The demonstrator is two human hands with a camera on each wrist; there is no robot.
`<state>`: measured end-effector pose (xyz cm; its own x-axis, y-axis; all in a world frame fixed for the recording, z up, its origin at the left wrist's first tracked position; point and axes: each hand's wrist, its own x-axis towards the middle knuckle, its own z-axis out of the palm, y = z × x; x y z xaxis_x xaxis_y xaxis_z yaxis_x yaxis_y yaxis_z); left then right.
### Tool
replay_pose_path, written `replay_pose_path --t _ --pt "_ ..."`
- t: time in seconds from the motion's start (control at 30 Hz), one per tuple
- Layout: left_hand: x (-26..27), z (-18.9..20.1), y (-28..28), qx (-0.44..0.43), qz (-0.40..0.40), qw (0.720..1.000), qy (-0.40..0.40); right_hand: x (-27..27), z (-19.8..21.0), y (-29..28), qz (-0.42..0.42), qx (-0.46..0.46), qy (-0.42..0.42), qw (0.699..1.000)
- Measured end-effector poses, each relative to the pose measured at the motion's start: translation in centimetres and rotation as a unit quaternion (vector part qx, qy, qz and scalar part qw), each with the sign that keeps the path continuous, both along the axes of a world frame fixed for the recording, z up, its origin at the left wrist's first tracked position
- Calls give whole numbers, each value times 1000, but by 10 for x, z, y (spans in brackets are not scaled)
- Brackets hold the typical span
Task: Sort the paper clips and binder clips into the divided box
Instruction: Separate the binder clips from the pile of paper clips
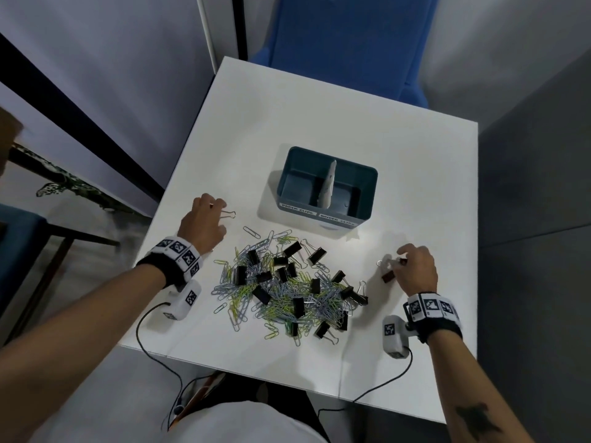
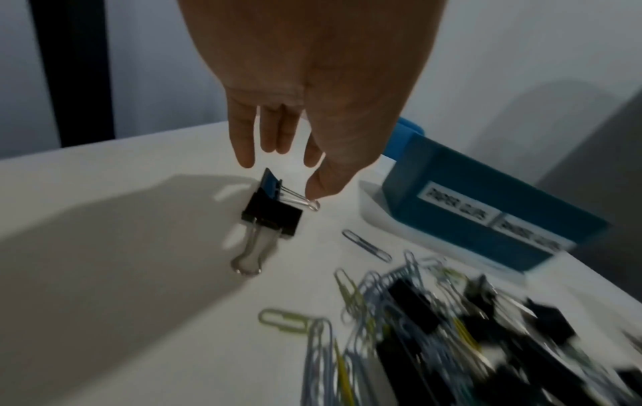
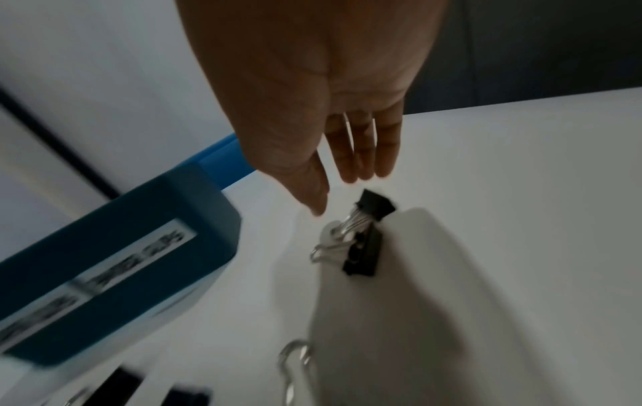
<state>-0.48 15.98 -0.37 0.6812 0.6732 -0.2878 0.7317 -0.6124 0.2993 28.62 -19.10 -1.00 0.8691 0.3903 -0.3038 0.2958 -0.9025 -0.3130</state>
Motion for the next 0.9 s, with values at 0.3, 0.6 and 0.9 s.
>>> replay_pose_path --t 0.3,0.6,0.9 --pt "-5 -12 -77 -56 -208 975 54 -83 1 78 249 22 77 965" --pt "20 -6 -104 -53 -155 986 14 -126 -11 105 214 6 28 976" --pt "9 25 -88 -109 -72 983 -128 -109 10 92 200 35 -19 979"
